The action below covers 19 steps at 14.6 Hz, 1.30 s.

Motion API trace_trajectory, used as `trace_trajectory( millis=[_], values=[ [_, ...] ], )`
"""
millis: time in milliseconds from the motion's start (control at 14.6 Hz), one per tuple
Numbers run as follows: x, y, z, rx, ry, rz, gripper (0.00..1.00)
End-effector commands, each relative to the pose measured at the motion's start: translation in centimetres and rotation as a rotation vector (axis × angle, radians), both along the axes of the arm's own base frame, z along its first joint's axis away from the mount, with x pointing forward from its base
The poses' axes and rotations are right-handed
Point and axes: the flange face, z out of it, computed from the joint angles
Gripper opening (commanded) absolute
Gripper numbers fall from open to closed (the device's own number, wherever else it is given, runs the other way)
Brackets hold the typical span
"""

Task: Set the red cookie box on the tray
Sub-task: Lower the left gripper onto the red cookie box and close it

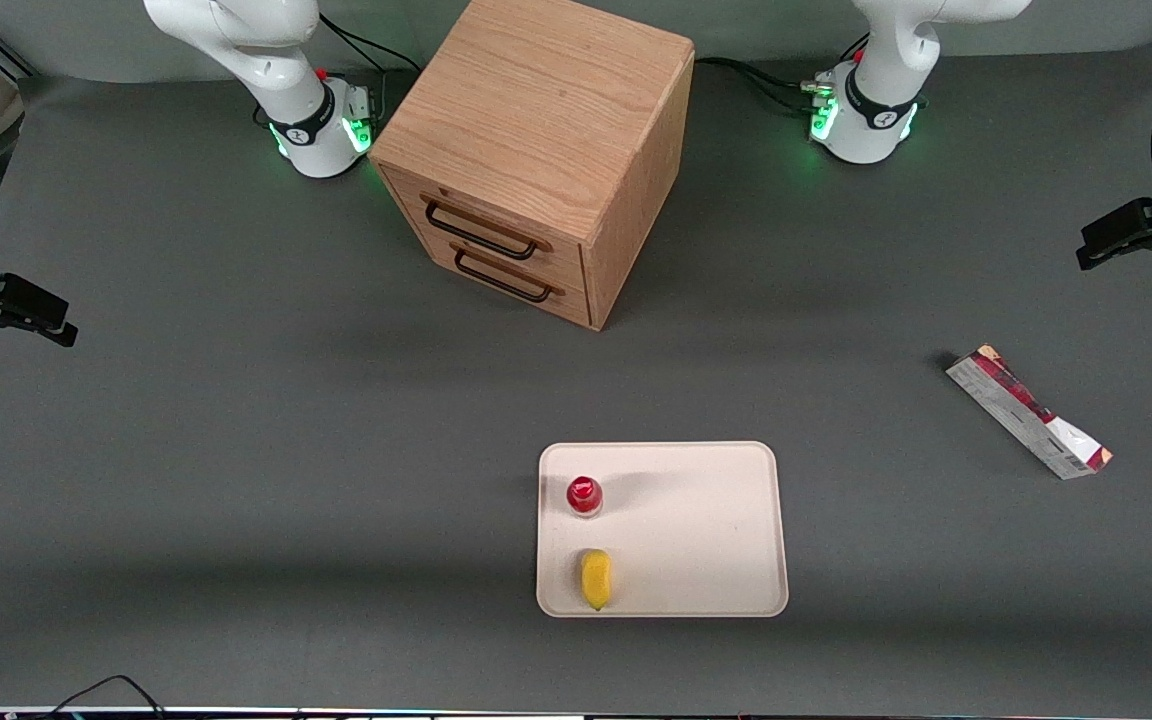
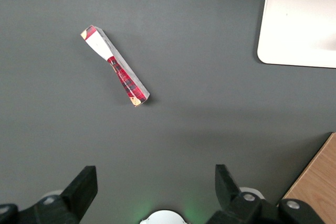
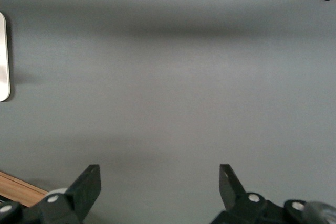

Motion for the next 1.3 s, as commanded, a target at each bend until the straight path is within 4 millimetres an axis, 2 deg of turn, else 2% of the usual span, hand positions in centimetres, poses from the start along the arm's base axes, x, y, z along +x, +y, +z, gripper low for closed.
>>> trace_trajectory(
  millis=[0,274,410,615,889,1094,1231],
  values=[
    [-0.2,-0.3,0.8,-0.024,0.002,-0.014,1.00],
    [0.2,0.0,0.6,-0.025,-0.009,-0.010,1.00],
    [1.5,0.9,-1.2,-0.023,0.001,0.011,1.00],
    [4.7,4.6,-5.8,-0.002,0.001,0.080,1.00],
    [8.6,8.0,-13.6,0.040,0.025,0.154,1.00],
    [8.1,13.0,-19.8,0.052,-0.032,0.240,1.00],
    [7.3,14.1,-24.0,0.051,-0.051,0.297,1.00]
  ],
)
